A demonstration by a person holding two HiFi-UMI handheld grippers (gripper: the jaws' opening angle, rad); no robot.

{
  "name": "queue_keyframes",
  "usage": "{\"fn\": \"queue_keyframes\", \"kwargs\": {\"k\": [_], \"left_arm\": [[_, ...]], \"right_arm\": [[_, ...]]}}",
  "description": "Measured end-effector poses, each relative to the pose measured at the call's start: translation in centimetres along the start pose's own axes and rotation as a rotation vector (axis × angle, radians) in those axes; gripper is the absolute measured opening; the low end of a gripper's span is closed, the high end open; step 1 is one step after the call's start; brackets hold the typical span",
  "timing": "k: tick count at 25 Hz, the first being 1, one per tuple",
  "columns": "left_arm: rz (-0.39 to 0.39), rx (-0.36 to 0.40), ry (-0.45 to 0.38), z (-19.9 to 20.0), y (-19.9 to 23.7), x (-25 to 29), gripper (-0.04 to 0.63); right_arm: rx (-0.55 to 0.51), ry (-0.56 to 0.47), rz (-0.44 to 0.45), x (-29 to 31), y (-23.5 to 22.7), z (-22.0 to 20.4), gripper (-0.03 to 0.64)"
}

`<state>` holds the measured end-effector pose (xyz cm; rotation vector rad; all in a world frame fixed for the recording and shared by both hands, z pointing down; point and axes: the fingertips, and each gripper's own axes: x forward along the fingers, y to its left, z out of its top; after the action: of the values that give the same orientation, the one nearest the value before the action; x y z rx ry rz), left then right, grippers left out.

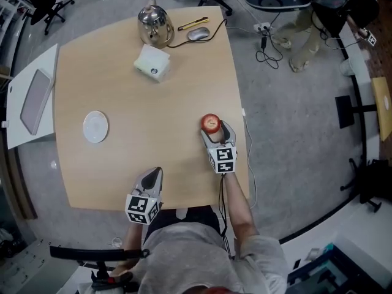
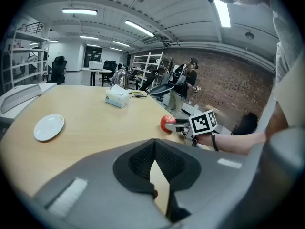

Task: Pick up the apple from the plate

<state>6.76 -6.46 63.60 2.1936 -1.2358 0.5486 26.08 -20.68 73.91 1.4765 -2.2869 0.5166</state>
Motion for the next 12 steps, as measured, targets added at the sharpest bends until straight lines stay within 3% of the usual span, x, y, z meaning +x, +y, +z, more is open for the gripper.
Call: {"fn": "queue_keyframes", "kwargs": {"k": [12], "left_arm": [[0.003,0.010,-0.025,0.41,0.18,-0.75,0.020]], "right_arm": [[0.009,-0.009,-0.013,-0.76,-0.25,0.60,0.364]]}}
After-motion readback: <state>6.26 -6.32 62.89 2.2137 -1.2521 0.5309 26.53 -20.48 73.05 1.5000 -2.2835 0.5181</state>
